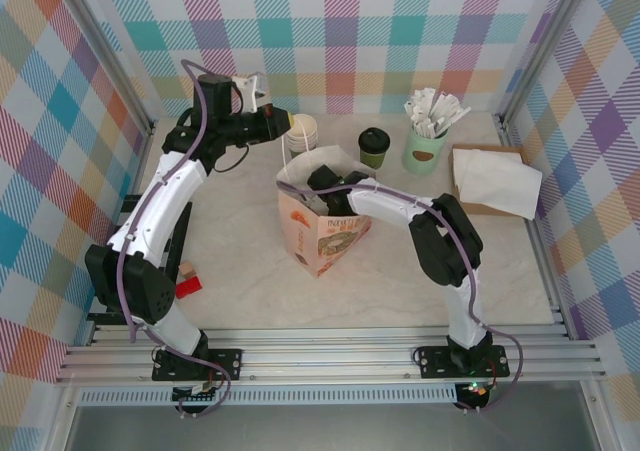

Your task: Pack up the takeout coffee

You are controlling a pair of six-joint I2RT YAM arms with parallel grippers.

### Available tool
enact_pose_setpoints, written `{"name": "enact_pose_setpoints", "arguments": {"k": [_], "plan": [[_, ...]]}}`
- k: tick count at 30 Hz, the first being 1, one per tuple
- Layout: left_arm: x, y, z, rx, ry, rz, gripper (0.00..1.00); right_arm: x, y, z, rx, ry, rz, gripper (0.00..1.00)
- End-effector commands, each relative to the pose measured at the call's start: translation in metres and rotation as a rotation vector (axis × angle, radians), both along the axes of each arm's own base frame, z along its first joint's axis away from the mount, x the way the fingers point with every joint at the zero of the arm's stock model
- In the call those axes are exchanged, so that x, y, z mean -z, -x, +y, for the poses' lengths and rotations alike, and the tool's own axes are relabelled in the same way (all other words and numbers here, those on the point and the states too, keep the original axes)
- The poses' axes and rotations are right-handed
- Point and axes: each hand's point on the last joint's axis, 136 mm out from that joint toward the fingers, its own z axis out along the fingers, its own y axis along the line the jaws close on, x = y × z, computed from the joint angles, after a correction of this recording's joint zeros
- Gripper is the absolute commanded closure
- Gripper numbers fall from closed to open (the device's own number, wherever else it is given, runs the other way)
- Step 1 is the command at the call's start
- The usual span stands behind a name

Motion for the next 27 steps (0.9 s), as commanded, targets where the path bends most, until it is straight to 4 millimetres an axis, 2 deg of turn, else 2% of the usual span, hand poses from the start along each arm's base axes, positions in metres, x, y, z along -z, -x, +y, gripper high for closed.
{"name": "enact_pose_setpoints", "arguments": {"k": [1, 5, 8, 10, 11, 14, 16, 18, 22, 24, 26, 27], "plan": [[-0.023, 0.007, -0.007, 0.066, 0.050, -0.056, 1.00, 0.041, 0.003, -0.011, 0.005, 0.051, 0.022, 0.93], [-0.016, 0.010, -0.009, 0.081, 0.042, -0.016, 1.00, 0.059, 0.003, -0.017, 0.042, 0.066, 0.016, 0.89], [-0.012, 0.010, -0.006, 0.089, 0.010, -0.008, 1.00, 0.063, 0.010, -0.023, 0.041, 0.080, 0.028, 0.86], [-0.010, 0.008, -0.004, 0.094, -0.007, -0.016, 1.00, 0.058, 0.011, -0.027, 0.046, 0.090, 0.024, 0.77], [-0.009, 0.007, -0.003, 0.094, -0.013, -0.017, 1.00, 0.054, 0.009, -0.029, 0.053, 0.097, 0.008, 0.70], [-0.006, 0.007, -0.005, 0.112, -0.018, -0.020, 1.00, 0.045, -0.001, -0.032, 0.104, 0.109, -0.044, 0.58], [-0.005, 0.007, -0.007, 0.127, -0.015, -0.026, 1.00, 0.049, -0.008, -0.031, 0.123, 0.100, -0.069, 0.52], [-0.005, 0.007, -0.008, 0.139, -0.008, -0.025, 1.00, 0.059, -0.010, -0.025, 0.129, 0.084, -0.061, 0.51], [-0.003, 0.007, -0.005, 0.137, -0.011, -0.012, 1.00, 0.075, -0.002, -0.018, 0.115, 0.074, 0.017, 0.43], [0.001, 0.007, -0.003, 0.135, -0.021, -0.002, 1.00, 0.072, 0.001, -0.019, 0.108, 0.072, 0.024, 0.39], [0.002, 0.009, -0.003, 0.139, -0.029, -0.003, 1.00, 0.057, 0.000, -0.016, 0.103, 0.044, 0.012, 0.35], [0.004, 0.010, -0.002, 0.142, -0.033, -0.003, 1.00, 0.044, -0.003, -0.014, 0.103, 0.026, -0.003, 0.29]]}}
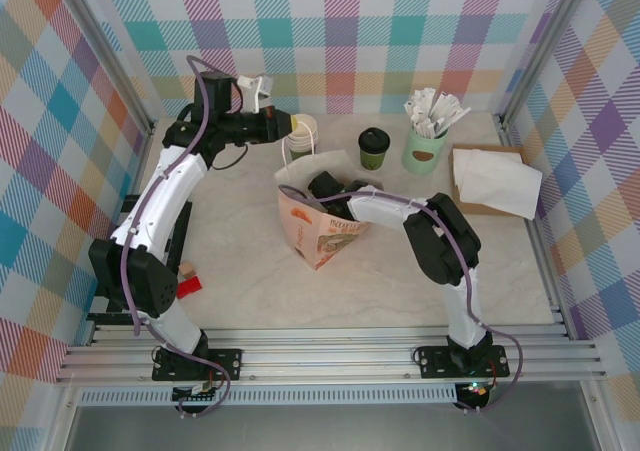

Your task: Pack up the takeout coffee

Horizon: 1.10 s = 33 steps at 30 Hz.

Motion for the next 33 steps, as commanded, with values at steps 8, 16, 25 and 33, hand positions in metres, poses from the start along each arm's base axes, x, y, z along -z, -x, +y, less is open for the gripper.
{"name": "enact_pose_setpoints", "arguments": {"k": [8, 16, 25, 33], "plan": [[0.011, 0.017, 0.001, 0.084, -0.115, -0.076, 1.00, -0.053, 0.007, -0.001, 0.004, -0.063, 0.032, 0.07], [0.008, 0.015, 0.003, 0.053, -0.128, -0.094, 1.00, -0.078, 0.020, 0.001, -0.047, -0.147, 0.009, 0.07], [0.009, 0.010, 0.005, 0.028, -0.136, -0.101, 1.00, -0.098, 0.025, -0.001, -0.044, -0.184, -0.008, 0.15], [0.009, 0.006, 0.000, 0.050, -0.123, -0.087, 1.00, -0.071, 0.025, 0.002, -0.126, -0.151, 0.012, 0.59]]}}
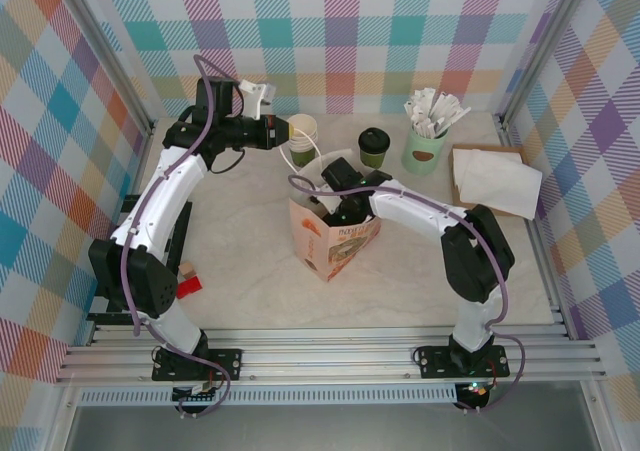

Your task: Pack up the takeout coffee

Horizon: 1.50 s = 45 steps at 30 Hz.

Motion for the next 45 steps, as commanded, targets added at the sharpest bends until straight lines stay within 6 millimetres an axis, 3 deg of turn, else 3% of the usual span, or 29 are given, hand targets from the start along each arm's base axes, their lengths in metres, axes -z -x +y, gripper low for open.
{"name": "enact_pose_setpoints", "arguments": {"k": [1, 7, 11, 17, 22, 24, 29, 31, 35, 40, 42, 45], "plan": [[-0.009, 0.004, -0.006, 0.031, 0.011, -0.019, 1.00, 0.011, 0.001, 0.005, -0.063, 0.001, 0.013, 0.63], [-0.008, 0.003, -0.008, 0.042, 0.016, -0.011, 1.00, 0.070, 0.016, -0.011, -0.125, 0.100, 0.089, 0.97], [-0.008, 0.003, -0.009, 0.044, 0.016, -0.009, 1.00, 0.089, 0.019, -0.013, -0.118, 0.121, 0.121, 1.00], [-0.007, 0.004, -0.010, 0.053, 0.014, 0.000, 1.00, 0.047, -0.001, 0.000, -0.135, 0.080, 0.021, 0.98], [-0.008, 0.002, -0.012, 0.062, 0.018, -0.004, 1.00, 0.022, -0.001, -0.001, -0.166, 0.065, -0.013, 0.95], [-0.008, 0.003, -0.012, 0.067, 0.015, -0.007, 1.00, 0.026, 0.003, -0.004, -0.168, 0.075, -0.004, 0.94], [-0.010, 0.003, -0.012, 0.072, 0.010, -0.022, 1.00, 0.064, 0.013, -0.016, -0.149, 0.149, 0.084, 0.88], [-0.009, 0.002, -0.011, 0.062, 0.007, -0.018, 1.00, 0.060, 0.006, -0.011, -0.129, 0.138, 0.066, 0.87], [-0.005, 0.002, -0.010, 0.058, 0.001, -0.003, 1.00, 0.026, -0.013, 0.000, -0.102, 0.096, -0.018, 0.84], [-0.002, 0.001, -0.011, 0.060, -0.007, 0.007, 1.00, -0.004, -0.012, 0.005, -0.117, 0.041, -0.052, 0.82], [-0.001, 0.001, -0.010, 0.061, -0.009, 0.007, 1.00, 0.000, -0.005, 0.004, -0.137, 0.033, -0.034, 0.82], [0.000, 0.001, -0.010, 0.058, -0.015, 0.008, 1.00, 0.027, 0.007, -0.001, -0.158, 0.063, 0.034, 0.82]]}}
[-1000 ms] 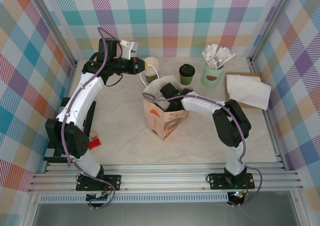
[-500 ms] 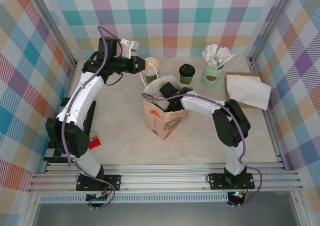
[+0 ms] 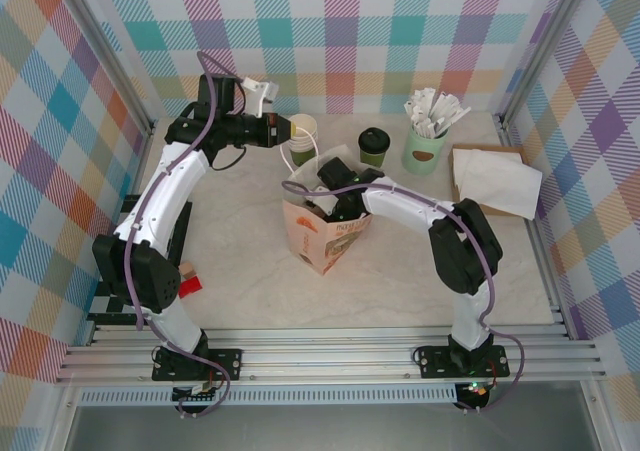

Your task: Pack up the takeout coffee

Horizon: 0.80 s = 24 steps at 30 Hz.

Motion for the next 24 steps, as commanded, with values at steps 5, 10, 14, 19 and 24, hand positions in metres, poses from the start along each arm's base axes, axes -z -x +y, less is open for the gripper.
{"name": "enact_pose_setpoints", "arguments": {"k": [5, 10, 14, 19, 24], "plan": [[0.000, 0.004, -0.005, 0.028, -0.010, 0.005, 1.00, 0.033, 0.030, -0.002, -0.047, 0.028, 0.153, 0.82], [0.000, 0.004, -0.006, 0.031, -0.004, 0.009, 1.00, 0.034, 0.001, -0.022, 0.059, 0.177, 0.022, 0.82], [-0.002, 0.005, -0.006, 0.036, -0.004, 0.002, 1.00, 0.017, -0.005, -0.027, 0.086, 0.177, -0.038, 0.82], [-0.004, 0.007, -0.008, 0.051, -0.002, 0.002, 1.00, -0.003, 0.019, -0.009, -0.019, 0.036, 0.028, 0.80], [-0.001, 0.010, -0.008, 0.070, -0.012, 0.008, 1.00, 0.003, 0.020, -0.020, -0.011, 0.088, 0.017, 0.80]]}}
